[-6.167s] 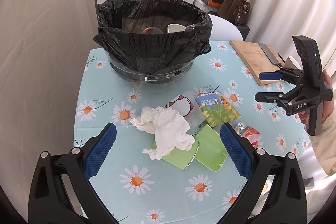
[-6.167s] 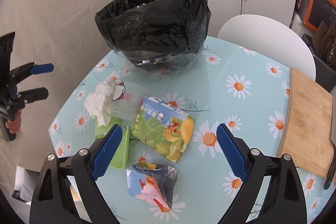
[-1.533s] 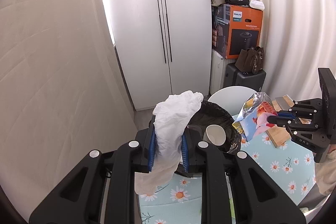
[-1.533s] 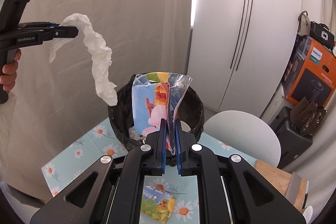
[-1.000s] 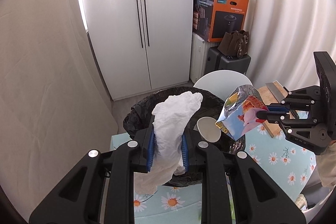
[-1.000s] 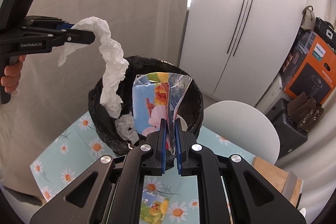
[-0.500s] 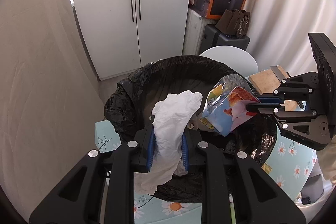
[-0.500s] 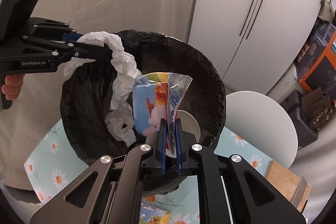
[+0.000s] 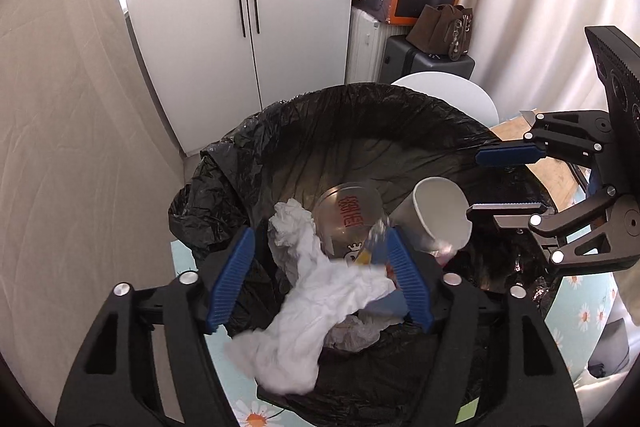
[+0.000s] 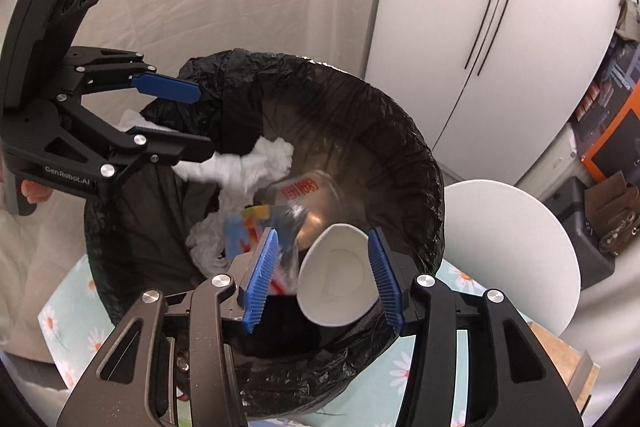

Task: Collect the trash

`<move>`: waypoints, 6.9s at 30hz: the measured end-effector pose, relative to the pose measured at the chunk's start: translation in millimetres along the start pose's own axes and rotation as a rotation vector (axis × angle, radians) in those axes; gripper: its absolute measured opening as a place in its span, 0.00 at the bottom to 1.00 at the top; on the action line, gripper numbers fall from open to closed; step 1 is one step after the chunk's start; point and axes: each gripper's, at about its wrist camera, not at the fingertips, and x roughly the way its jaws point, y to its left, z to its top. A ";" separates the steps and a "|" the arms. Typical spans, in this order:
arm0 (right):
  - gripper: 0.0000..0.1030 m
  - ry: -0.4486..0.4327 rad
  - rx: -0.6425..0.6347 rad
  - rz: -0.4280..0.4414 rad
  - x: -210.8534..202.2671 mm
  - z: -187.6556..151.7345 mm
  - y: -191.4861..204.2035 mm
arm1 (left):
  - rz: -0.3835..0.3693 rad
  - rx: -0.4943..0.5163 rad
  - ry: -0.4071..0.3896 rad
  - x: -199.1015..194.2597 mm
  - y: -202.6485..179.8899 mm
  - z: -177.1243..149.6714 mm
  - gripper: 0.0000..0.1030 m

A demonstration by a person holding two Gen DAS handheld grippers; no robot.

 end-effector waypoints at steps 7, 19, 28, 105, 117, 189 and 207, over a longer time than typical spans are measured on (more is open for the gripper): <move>0.59 -0.043 0.024 -0.015 -29.2 -9.0 -2.6 | 0.045 -0.014 0.005 -22.4 -10.7 -9.5 0.84; 0.85 -0.106 0.032 -0.035 -81.2 -38.1 -3.8 | 0.117 -0.060 -0.012 -71.1 -41.6 -40.9 0.94; 0.86 -0.118 0.073 -0.045 -104.8 -73.8 -6.8 | 0.149 -0.075 0.014 -85.1 -80.8 -69.7 0.94; 0.92 0.098 -0.093 0.129 18.7 -241.5 23.7 | 0.040 -0.009 0.058 31.3 -147.0 -264.0 0.96; 0.61 0.036 -0.013 0.162 -5.0 -238.6 24.2 | -0.021 0.037 0.048 30.2 -146.8 -257.1 0.91; 0.08 0.099 0.515 0.041 -110.1 -344.8 -11.7 | -0.176 -0.097 0.210 7.0 -140.3 -232.0 0.88; 0.60 0.037 0.594 -0.047 -126.3 -365.1 -19.3 | -0.236 -0.113 0.309 33.1 -149.6 -218.7 0.08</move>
